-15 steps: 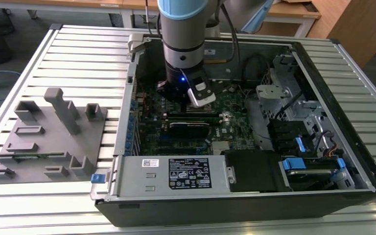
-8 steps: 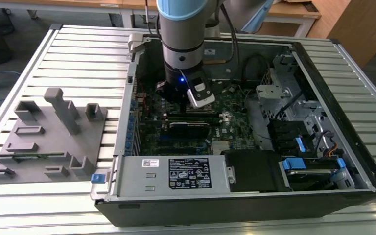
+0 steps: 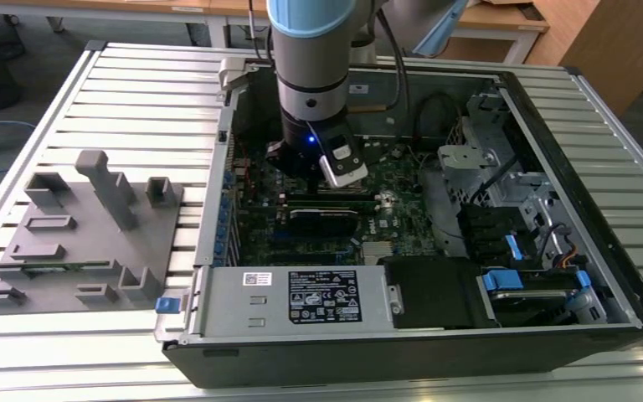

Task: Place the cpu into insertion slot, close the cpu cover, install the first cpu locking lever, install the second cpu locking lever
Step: 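Install the second cpu locking lever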

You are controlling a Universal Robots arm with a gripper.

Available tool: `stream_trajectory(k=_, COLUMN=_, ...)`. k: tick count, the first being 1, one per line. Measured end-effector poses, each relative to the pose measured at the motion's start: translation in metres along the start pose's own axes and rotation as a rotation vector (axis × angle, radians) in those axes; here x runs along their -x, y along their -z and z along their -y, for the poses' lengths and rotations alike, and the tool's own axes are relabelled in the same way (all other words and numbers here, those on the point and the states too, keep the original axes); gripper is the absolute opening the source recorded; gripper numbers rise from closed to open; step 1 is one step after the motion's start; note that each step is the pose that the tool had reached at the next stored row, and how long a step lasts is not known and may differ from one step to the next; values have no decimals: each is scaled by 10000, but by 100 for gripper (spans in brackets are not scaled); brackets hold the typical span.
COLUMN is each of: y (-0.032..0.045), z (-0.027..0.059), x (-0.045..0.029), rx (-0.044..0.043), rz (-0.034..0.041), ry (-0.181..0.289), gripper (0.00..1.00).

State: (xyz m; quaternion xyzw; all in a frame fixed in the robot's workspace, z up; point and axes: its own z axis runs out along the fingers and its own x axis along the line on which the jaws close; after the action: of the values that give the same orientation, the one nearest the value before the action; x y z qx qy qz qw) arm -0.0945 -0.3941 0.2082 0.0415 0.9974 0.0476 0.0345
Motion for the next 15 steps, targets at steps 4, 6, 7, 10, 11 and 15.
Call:
stream_trajectory(k=4, y=2, z=13, x=-1, rx=42, rz=-4, ry=-3, gripper=11)
stream_trajectory(k=6, y=2, z=14, x=-3, rx=143, rz=-13, ry=-8, gripper=11)
stream_trajectory(k=7, y=2, z=14, x=-4, rx=214, rz=-18, ry=-13, gripper=11)
stream_trajectory(k=10, y=1, z=14, x=-9, rx=330, rz=-27, ry=-22, gripper=11)
stream_trajectory(k=11, y=-1, z=14, x=-11, rx=335, rz=-26, ry=-22, gripper=11)
stream_trajectory(k=15, y=-8, z=17, x=-25, rx=334, rz=-28, ry=-22, gripper=11)
